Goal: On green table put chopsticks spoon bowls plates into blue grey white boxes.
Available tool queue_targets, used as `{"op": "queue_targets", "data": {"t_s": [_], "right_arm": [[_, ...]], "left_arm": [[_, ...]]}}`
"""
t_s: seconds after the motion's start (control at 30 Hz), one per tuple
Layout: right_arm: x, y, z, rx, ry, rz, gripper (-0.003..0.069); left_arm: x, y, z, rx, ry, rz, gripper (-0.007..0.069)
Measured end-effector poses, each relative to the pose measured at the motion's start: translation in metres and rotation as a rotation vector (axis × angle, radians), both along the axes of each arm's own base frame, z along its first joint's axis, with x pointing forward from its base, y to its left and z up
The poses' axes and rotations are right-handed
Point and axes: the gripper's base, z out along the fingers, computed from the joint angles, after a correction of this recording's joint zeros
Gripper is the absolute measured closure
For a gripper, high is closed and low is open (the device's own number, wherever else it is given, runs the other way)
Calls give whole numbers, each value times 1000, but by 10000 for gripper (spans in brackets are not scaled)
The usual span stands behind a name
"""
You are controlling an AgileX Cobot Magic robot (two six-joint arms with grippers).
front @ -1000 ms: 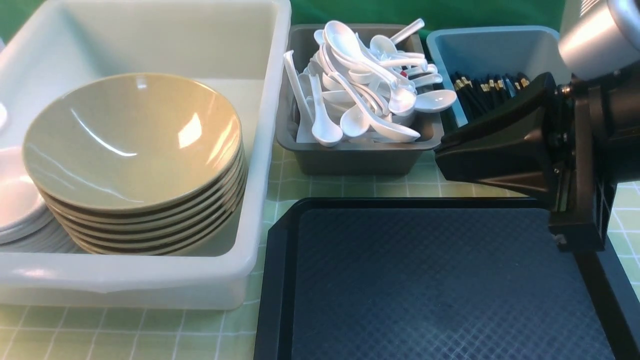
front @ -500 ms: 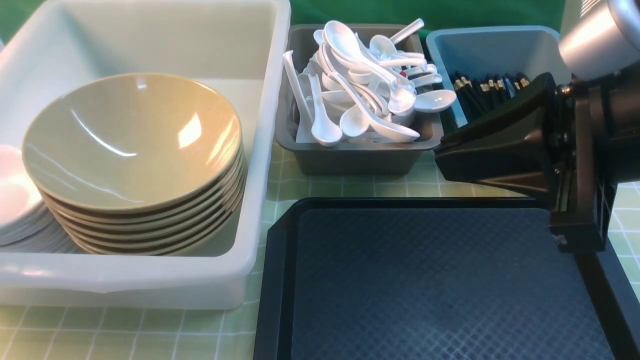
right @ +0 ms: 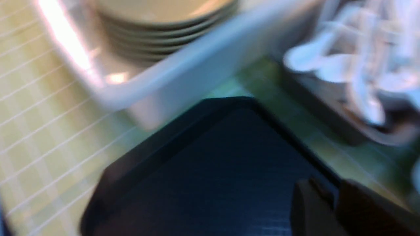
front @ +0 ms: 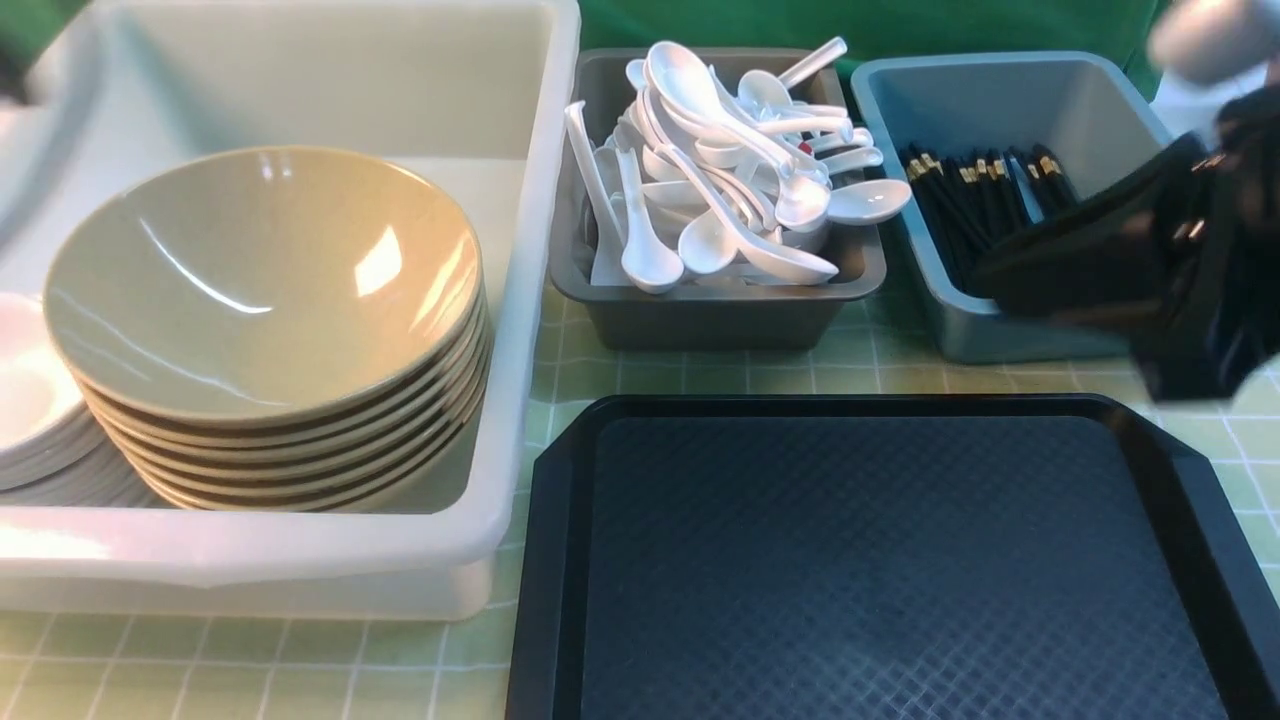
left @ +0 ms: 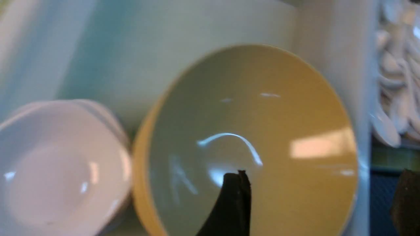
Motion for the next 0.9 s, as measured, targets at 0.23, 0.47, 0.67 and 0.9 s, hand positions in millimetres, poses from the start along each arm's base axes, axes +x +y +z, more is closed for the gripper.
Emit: {"op": "queue_targets", "data": {"t_s": [0.23, 0.47, 0.67, 0.9], "right_arm": [[-7, -38, 0, 101, -56, -286, 528], [-79, -64, -46, 90, -257, -372, 528], [-134, -75, -94, 136, -409, -392, 522], [-158, -81, -117, 190, -561, -411, 514]], "left_arm": [[-10, -47, 3, -12, -17, -249, 489], [-79, -87, -1, -19, -67, -459, 627], [-151, -73, -38, -122, -176, -406, 626], [-194, -56, -96, -231, -371, -327, 626]]}}
